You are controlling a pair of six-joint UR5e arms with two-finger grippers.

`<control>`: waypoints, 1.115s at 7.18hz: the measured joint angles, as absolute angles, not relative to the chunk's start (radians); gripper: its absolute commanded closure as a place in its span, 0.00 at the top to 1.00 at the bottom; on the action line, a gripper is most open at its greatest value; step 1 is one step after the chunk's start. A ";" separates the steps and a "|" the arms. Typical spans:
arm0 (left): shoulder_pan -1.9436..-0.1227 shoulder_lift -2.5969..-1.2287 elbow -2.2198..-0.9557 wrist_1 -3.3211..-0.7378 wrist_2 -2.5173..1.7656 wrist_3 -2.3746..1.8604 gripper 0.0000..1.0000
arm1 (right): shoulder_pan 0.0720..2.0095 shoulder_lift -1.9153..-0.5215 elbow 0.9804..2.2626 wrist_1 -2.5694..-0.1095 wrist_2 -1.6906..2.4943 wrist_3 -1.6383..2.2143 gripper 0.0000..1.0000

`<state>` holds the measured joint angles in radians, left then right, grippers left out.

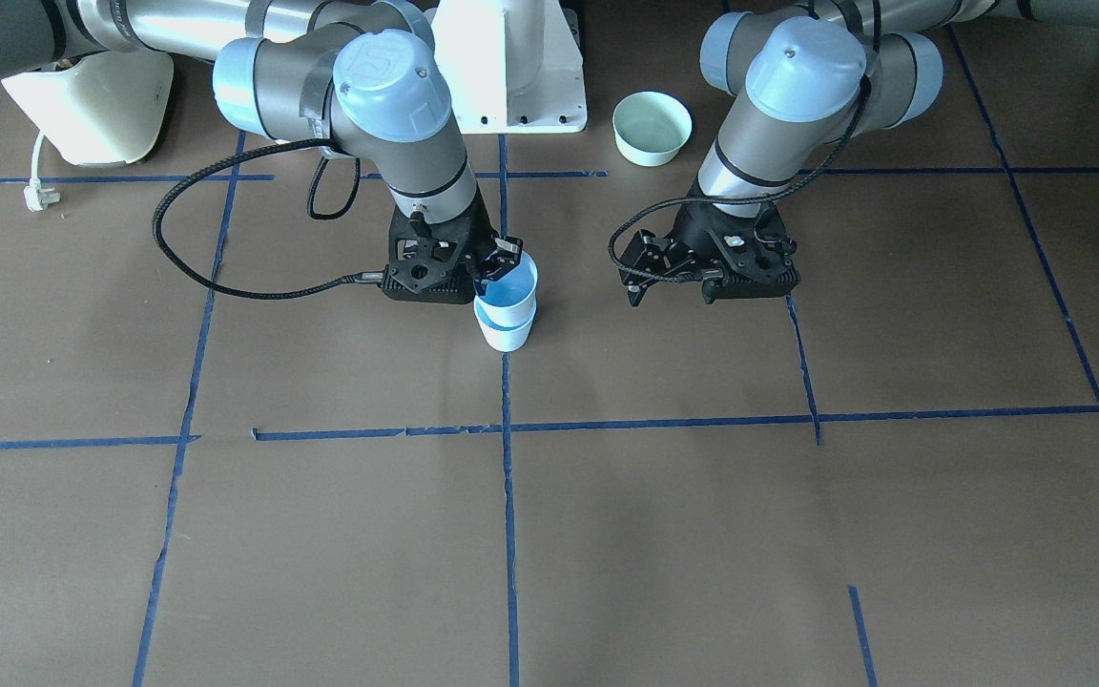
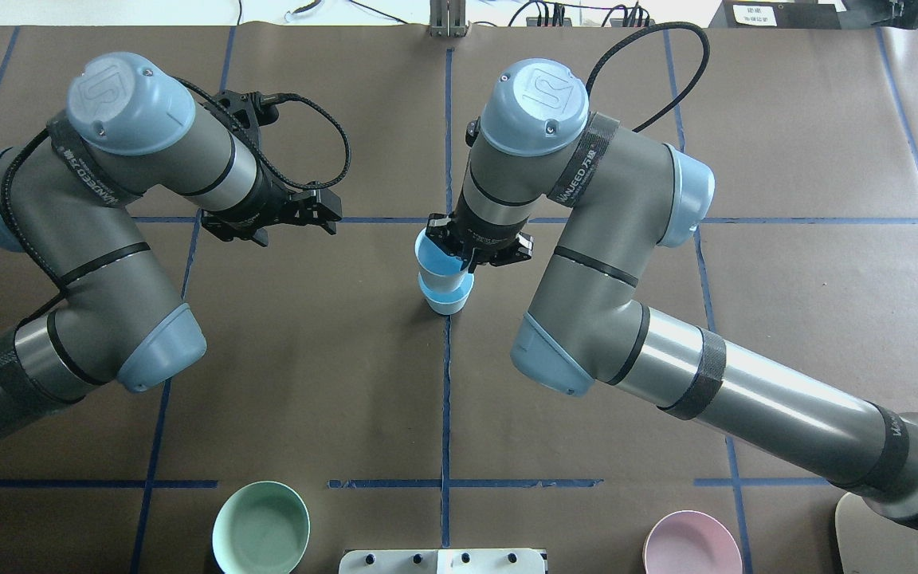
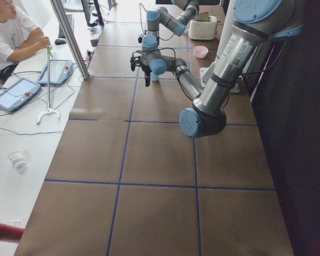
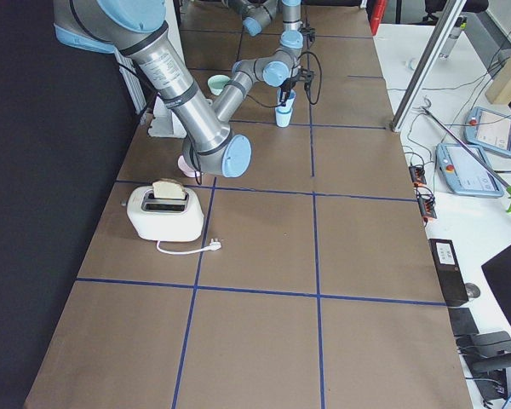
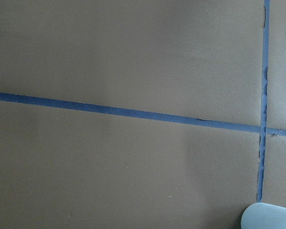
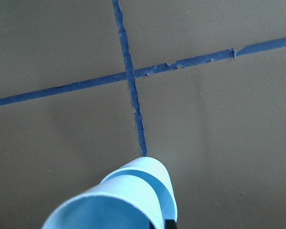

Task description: Stack blue cups with both arms

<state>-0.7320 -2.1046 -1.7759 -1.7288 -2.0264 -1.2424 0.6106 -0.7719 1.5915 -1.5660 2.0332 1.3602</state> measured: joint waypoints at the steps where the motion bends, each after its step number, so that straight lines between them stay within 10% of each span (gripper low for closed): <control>1: -0.732 -2.105 -1.775 -1.729 -2.026 -1.242 1.00 | 0.608 -0.771 1.591 -1.567 2.015 1.365 1.00; 8: -1.051 -1.837 -1.746 -1.714 -2.168 -0.532 1.00 | 1.088 -1.276 1.798 -1.601 2.247 0.590 1.00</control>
